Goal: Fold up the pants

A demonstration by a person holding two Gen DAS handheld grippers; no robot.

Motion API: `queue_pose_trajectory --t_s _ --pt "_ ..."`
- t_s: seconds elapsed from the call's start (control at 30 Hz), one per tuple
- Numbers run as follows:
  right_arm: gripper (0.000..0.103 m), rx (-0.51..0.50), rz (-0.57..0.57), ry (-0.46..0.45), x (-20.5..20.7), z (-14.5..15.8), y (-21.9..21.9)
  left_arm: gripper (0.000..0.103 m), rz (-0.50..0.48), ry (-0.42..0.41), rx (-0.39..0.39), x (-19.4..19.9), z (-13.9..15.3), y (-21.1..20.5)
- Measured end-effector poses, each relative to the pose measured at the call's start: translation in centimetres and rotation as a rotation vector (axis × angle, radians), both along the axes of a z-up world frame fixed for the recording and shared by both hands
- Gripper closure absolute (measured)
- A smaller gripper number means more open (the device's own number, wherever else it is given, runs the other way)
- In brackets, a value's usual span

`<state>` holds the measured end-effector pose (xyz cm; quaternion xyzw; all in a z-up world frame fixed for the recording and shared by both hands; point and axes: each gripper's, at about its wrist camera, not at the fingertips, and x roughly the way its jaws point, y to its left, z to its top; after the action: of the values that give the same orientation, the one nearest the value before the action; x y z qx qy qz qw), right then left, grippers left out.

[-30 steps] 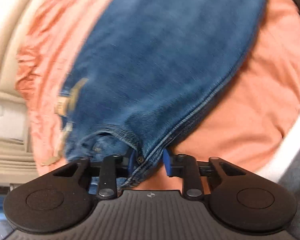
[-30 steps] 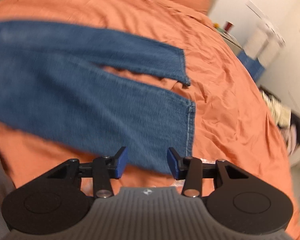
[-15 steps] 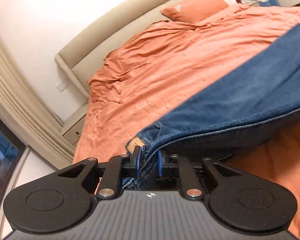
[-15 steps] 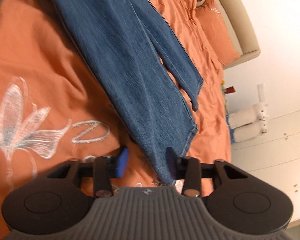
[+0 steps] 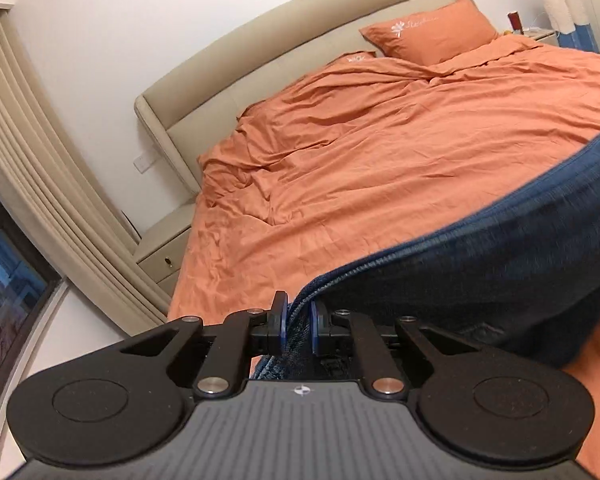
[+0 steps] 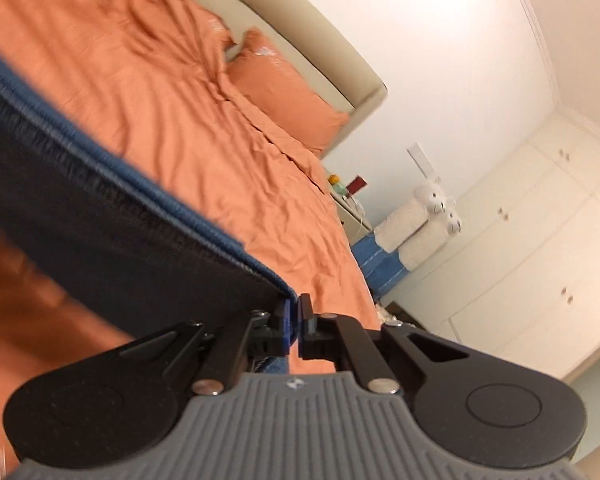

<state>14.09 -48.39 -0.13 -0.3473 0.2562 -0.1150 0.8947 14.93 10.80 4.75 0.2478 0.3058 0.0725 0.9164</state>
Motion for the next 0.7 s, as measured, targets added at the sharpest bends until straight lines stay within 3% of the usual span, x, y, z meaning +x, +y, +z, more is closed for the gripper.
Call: queue_pose_trajectory --t_s 0.23,0.43,0.6,0.7 --pt "0.103 -0.003 -0.044 0.096 13.3 -2.3 1.5 0.091 -0.008 0.076 0.074 10.4 -4.3 -0.5" --pt "0.103 -0.039 -0.035 0.241 24.0 -7.8 3.3 0.091 0.014 0.237 0.092 19.2 -11.8 0.6" --pt "0.103 -0.095 -0.004 0.354 30.0 -13.5 5.0 0.091 0.017 0.37 0.114 23.0 -17.7 0.8" --pt "0.103 -0.093 -0.003 0.404 31.4 -15.8 5.2 0.091 0.016 0.401 0.108 23.2 -19.1 1.2"
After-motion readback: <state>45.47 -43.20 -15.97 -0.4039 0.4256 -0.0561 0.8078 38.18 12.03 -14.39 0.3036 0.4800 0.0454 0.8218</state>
